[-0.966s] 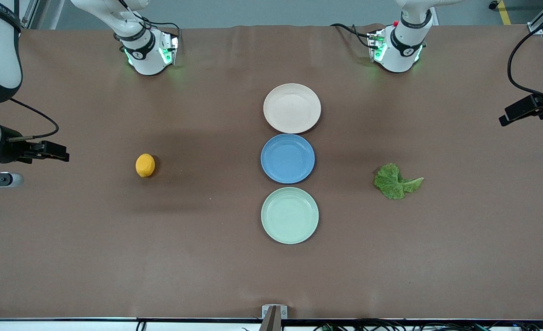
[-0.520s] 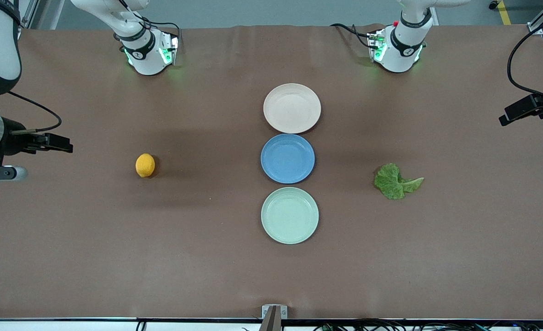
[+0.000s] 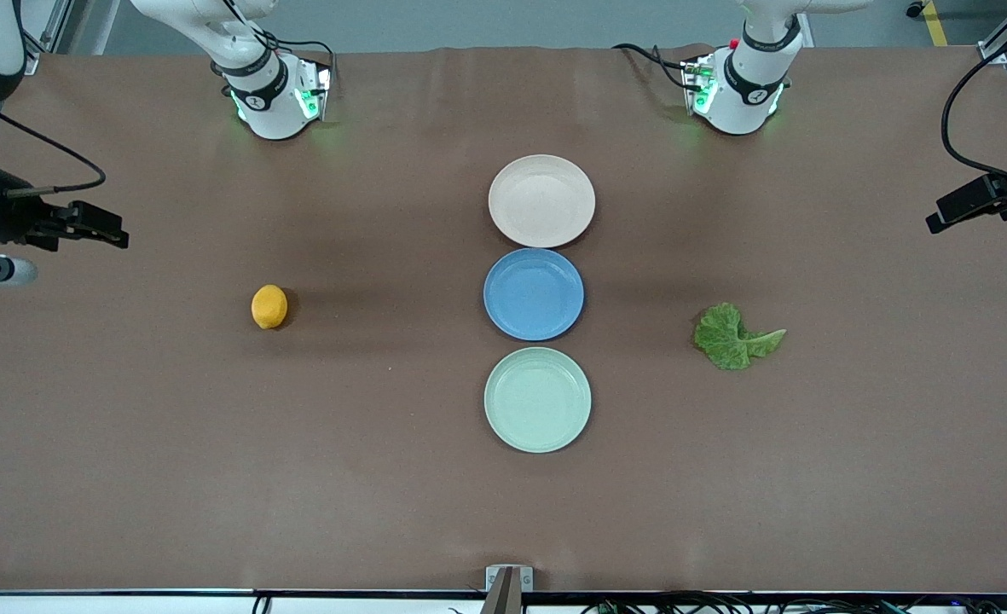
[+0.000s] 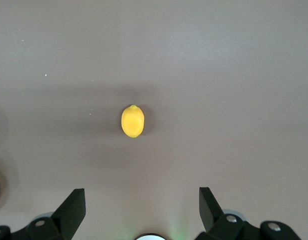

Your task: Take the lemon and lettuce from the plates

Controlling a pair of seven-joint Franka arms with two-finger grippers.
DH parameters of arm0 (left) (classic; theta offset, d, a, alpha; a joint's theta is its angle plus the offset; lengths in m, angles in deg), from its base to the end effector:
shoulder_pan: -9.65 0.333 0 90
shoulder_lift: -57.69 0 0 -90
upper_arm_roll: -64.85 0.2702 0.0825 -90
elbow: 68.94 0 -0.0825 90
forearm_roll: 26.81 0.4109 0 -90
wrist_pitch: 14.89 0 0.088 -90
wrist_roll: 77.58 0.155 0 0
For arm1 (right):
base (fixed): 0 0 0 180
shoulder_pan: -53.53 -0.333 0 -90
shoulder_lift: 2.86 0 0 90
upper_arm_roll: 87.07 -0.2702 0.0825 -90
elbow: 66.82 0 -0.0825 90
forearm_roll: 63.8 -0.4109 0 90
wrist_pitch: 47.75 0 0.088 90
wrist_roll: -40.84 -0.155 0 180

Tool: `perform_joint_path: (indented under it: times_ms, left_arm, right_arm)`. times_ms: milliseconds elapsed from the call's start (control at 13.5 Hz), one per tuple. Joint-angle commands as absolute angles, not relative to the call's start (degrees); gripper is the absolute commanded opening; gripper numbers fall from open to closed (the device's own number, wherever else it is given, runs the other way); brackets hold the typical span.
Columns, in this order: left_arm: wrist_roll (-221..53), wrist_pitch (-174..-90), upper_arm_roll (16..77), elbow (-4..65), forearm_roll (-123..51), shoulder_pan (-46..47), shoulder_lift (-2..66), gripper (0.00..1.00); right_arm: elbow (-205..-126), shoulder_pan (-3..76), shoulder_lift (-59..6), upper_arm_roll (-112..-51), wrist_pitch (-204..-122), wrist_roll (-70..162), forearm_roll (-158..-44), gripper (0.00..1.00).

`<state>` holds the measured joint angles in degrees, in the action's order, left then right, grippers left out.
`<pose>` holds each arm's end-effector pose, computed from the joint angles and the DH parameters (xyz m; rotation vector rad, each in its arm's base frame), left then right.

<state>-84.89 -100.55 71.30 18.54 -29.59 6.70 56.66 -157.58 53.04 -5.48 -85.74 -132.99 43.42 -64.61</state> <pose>0.5755 0.0269 0.5359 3.0824 0.2879 -0.0792 0.5750 -0.0060 0.4914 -3.1161 -0.0475 0.2210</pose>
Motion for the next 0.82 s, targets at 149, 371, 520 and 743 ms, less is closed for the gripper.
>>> perform_joint_path:
  times_ms: [149, 371, 520, 743]
  left_arm:
    - [-82.86, -99.62, 71.53, 17.89, -29.80, 6.49, 57.07, 1.00]
    - [-78.37, -99.62, 71.97, 16.76, -29.80, 6.58, 56.99, 1.00]
    - [-78.46, -100.06, 71.88, 16.57, -29.71, 6.58, 56.81, 1.00]
    - [-78.46, -100.15, 71.79, 16.57, -29.80, 6.58, 56.90, 1.00]
  right_arm:
    - [-164.99, 53.09, 2.23, -85.66, -135.38, 42.86, -64.95, 1.00]
    - [-165.34, 53.00, 4.16, -85.66, -134.86, 43.13, -64.86, 1.00]
    - [-165.25, 52.83, 4.26, -85.75, -135.03, 43.13, -64.68, 1.00]
    - [-165.17, 52.65, 4.08, -85.75, -135.99, 43.21, -64.24, 1.00]
